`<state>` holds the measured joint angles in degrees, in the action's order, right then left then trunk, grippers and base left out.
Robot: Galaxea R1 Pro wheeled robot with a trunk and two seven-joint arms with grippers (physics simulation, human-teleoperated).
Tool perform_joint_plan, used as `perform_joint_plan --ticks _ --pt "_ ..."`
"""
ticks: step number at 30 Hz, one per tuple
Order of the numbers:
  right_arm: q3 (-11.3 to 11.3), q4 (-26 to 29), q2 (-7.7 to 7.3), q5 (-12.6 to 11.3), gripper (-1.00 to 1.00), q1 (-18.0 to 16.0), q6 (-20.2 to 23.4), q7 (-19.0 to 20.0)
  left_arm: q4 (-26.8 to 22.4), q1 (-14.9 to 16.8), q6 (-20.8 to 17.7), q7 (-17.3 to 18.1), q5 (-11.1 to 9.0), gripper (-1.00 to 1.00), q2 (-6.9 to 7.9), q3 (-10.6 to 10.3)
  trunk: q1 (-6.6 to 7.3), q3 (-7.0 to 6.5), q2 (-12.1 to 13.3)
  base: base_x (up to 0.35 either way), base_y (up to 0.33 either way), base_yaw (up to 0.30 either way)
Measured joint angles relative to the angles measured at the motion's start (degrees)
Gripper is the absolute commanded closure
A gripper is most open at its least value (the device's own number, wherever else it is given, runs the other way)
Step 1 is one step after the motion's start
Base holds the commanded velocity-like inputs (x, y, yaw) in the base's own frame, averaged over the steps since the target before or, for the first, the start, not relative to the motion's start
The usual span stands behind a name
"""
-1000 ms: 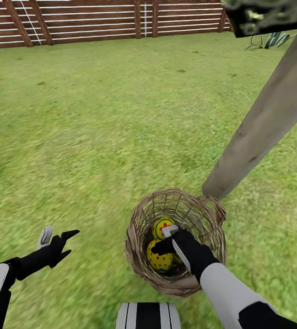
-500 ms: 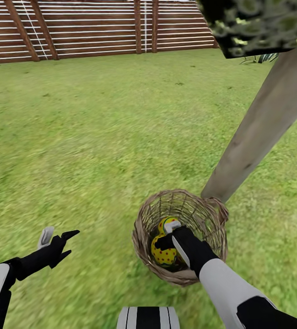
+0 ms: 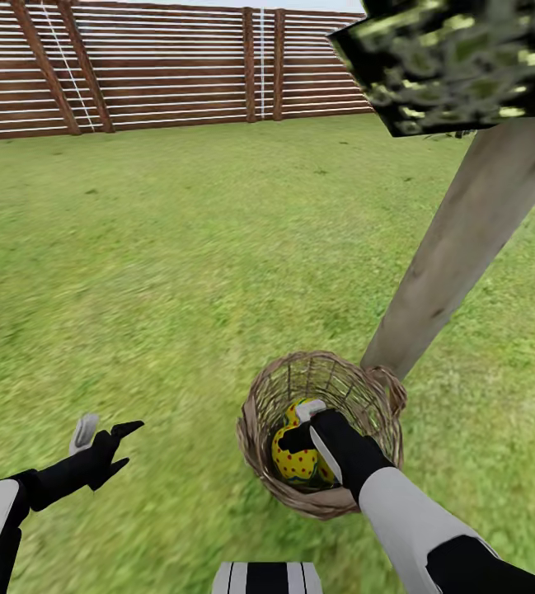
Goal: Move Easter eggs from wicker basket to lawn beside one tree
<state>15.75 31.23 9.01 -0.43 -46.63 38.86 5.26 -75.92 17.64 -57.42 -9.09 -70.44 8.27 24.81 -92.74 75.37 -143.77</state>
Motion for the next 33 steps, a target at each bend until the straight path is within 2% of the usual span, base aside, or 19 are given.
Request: perform_joint_plan --ticks 4,14,16,17,19,21,24,25,28,30,33 --pt "0.00 0.08 -0.01 0.71 1.00 -0.02 1.96 0.04 0.04 0.00 0.00 0.00 0.00 -1.00 0.00 0.00 0.10 -0.89 0.05 0.000 0.000 0.000" --pt "0.01 0.61 -0.05 0.78 1.00 -0.02 2.29 0.48 0.11 0.00 0.00 0.00 0.00 -1.00 0.00 0.00 0.36 -3.11 0.19 0.000 0.000 0.000" --pt "-0.04 1.09 -0.23 0.80 1.00 -0.07 4.37 0.50 0.11 0.00 0.00 0.00 0.00 -1.00 0.00 0.00 0.41 -3.55 0.21 0.000 0.000 0.000" --pt "-0.55 2.50 -0.30 0.09 1.00 -0.09 6.20 0.56 0.11 0.00 0.00 0.00 0.00 -1.00 0.00 0.00 0.44 -3.78 0.23 0.000 0.000 0.000" --pt "-1.41 5.91 -0.34 -4.32 1.00 -0.10 9.25 0.78 0.11 0.00 0.00 0.00 0.00 -1.00 0.00 0.00 0.49 -4.22 0.25 0.000 0.000 0.000" --pt "-1.60 9.53 -0.40 -5.67 1.00 -0.11 11.85 0.82 0.11 0.00 0.00 0.00 0.03 -1.00 0.00 -0.04 0.54 -4.66 0.28 0.000 0.000 0.000" --pt "-1.64 14.01 -0.53 -6.02 1.00 -0.03 12.99 0.84 0.11 0.00 0.00 0.00 0.08 -1.00 0.00 -0.09 0.62 -5.33 0.32 0.000 0.000 0.000" --pt "-1.81 15.39 -0.54 -6.10 1.00 0.07 14.83 0.83 0.11 0.00 0.00 0.00 0.07 -1.00 0.00 -0.07 0.65 -5.55 0.33 0.000 0.000 0.000" --pt "-3.54 21.24 -0.71 -6.15 1.00 0.47 18.14 0.73 0.11 0.00 0.00 0.00 0.08 -1.00 0.00 -0.09 0.73 -6.22 0.37 0.000 0.000 0.000" --pt "-4.04 21.83 -1.59 -6.25 1.00 0.86 18.00 1.04 0.43 -0.33 0.32 0.32 0.47 -1.00 0.32 -0.41 0.75 -6.43 0.40 0.000 0.000 0.000" --pt "-3.09 20.86 -2.56 -4.82 1.00 -0.11 17.96 0.12 1.39 -1.31 0.99 -0.65 0.30 -1.00 -0.47 0.56 0.75 -6.44 0.40 0.000 0.000 0.000"
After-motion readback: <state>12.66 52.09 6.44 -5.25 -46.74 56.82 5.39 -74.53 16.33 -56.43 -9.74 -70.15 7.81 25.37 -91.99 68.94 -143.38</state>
